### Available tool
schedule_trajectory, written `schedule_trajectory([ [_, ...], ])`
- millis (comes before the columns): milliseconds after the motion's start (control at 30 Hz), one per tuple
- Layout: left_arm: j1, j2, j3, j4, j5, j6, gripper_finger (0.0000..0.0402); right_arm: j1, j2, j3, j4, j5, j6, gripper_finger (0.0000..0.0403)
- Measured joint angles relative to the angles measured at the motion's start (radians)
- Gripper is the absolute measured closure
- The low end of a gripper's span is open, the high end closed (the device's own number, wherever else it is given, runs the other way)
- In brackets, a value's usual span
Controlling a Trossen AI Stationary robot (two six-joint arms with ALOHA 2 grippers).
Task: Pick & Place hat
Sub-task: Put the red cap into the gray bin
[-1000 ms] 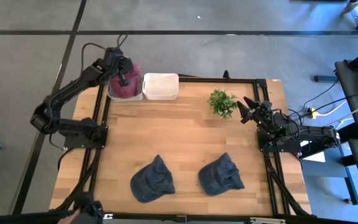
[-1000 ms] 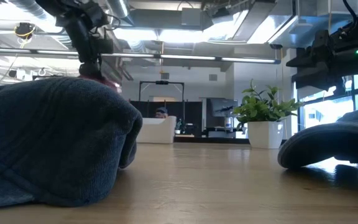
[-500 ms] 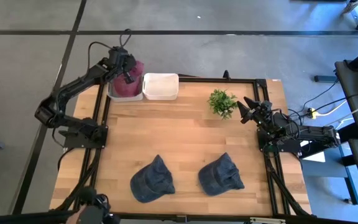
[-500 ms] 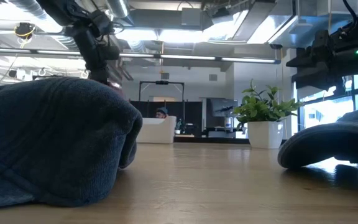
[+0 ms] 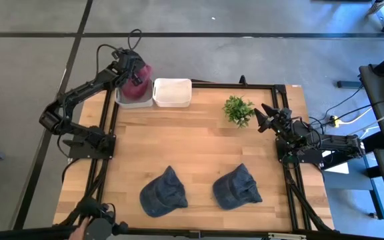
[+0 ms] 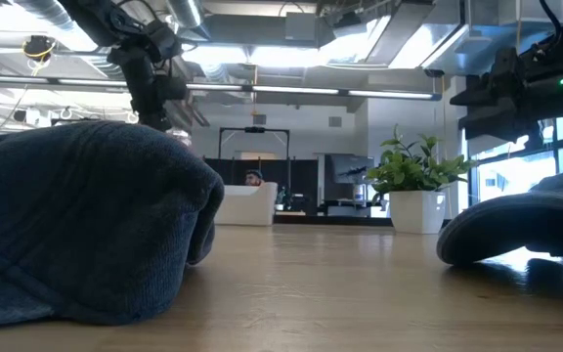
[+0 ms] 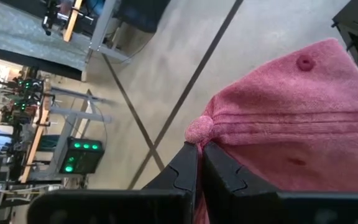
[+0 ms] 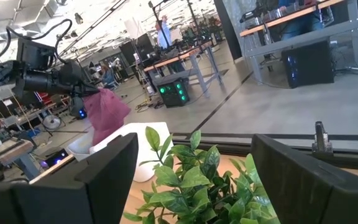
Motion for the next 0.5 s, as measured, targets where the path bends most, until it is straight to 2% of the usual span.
schedule_trajectory([
  [300,-0.001,0.0,0.0,-0.045,-0.001,-0.16,0.0378,0.0,0.0,0.0,0.0,0.0,-0.004,0.0089],
  [500,-0.001,0.0,0.0,-0.075,-0.001,-0.168,0.0374,0.0,0.0,0.0,0.0,0.0,-0.004,0.0089],
])
